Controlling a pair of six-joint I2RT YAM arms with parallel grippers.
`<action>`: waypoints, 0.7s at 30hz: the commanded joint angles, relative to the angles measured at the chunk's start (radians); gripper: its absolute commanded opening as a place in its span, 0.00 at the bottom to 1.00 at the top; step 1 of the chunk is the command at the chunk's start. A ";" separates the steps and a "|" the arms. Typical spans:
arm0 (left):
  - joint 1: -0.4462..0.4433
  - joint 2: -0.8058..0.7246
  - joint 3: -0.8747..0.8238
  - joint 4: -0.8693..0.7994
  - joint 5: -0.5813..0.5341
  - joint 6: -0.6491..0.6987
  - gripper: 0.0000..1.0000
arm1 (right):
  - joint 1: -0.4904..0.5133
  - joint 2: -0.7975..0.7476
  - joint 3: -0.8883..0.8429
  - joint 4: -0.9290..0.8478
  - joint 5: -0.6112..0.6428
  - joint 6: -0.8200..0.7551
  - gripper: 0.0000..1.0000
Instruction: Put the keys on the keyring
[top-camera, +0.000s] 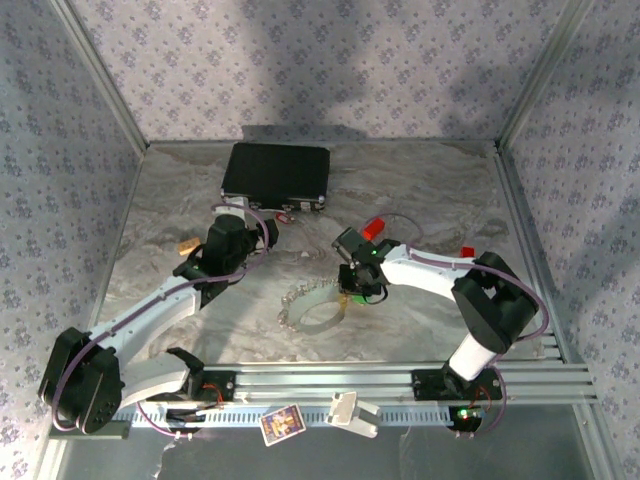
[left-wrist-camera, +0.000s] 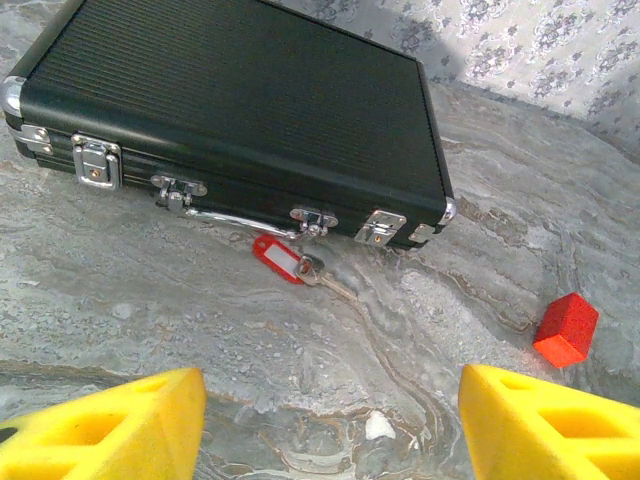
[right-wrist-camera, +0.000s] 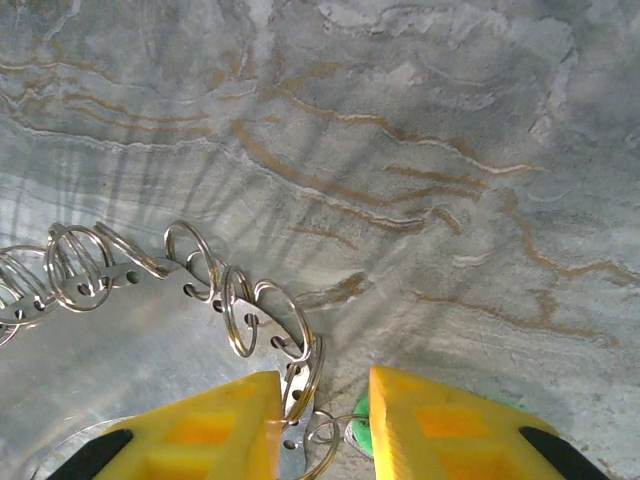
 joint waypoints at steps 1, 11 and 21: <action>-0.006 -0.020 -0.001 0.010 -0.019 -0.006 0.67 | 0.000 0.022 0.023 -0.025 0.023 0.010 0.28; -0.007 -0.020 0.000 0.009 -0.020 -0.004 0.67 | 0.004 0.037 0.038 -0.029 0.020 0.008 0.19; -0.007 -0.021 -0.002 0.007 -0.025 -0.001 0.67 | 0.008 0.041 0.053 -0.044 0.030 0.005 0.06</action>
